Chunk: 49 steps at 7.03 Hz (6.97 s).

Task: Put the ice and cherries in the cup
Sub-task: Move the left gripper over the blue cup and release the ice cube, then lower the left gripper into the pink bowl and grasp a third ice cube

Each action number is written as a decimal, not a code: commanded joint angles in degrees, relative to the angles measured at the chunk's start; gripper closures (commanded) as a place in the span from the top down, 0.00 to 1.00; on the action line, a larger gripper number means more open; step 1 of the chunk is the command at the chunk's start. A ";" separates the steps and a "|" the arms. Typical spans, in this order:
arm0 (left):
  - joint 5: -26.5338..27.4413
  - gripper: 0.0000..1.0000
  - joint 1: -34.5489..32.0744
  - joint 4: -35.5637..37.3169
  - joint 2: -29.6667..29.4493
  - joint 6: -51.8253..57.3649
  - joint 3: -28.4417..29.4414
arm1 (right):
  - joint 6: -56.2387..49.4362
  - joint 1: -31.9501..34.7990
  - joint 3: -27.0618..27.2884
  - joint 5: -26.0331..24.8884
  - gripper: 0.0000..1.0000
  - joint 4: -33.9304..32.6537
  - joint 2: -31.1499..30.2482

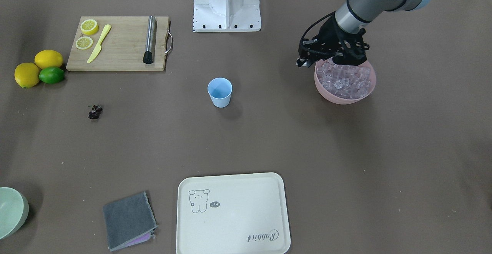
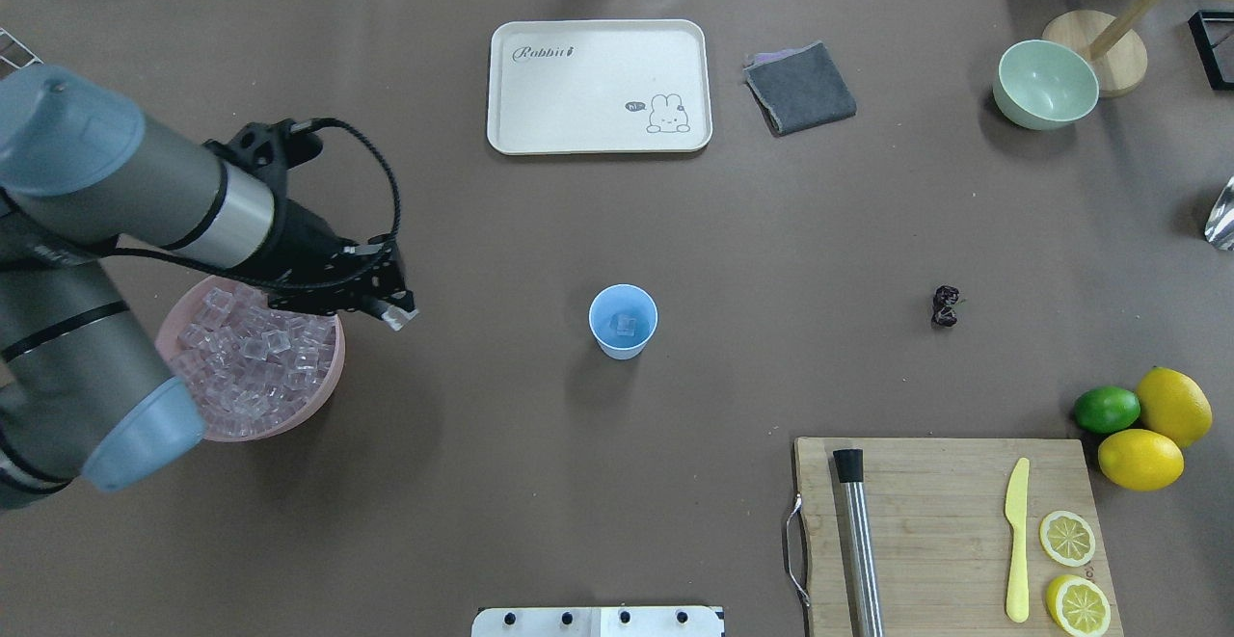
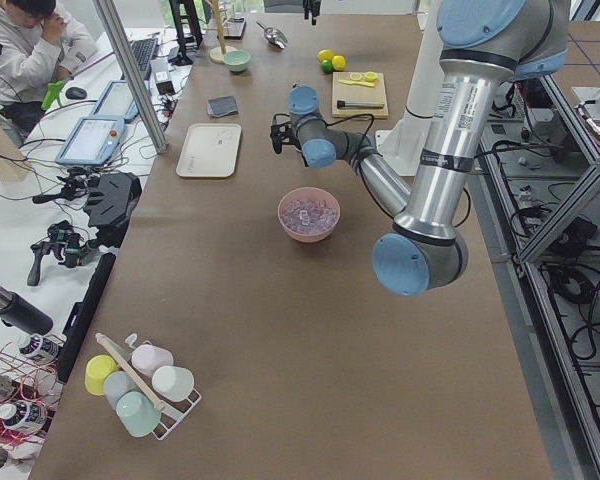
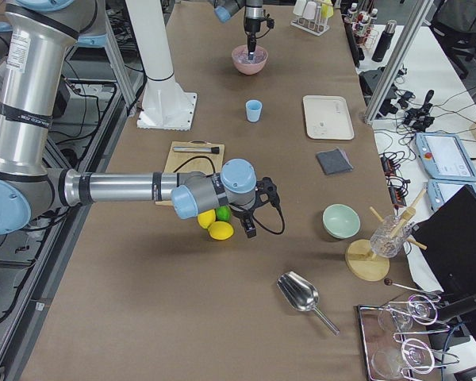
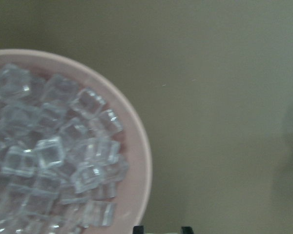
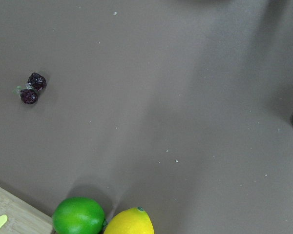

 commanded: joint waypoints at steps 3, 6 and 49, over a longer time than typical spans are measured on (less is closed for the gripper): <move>13.49 0.00 9.84 0.55 -20.18 -7.75 15.87 | 0.00 -0.48 0.01 0.13 0.99 0.02 -0.15; 16.93 0.00 11.17 -0.42 -24.08 -6.04 21.27 | 0.96 -0.48 0.27 0.13 0.99 0.11 0.02; 18.16 0.00 11.17 19.00 18.29 12.79 -10.18 | 15.65 -10.93 5.81 -0.31 0.97 -0.07 3.01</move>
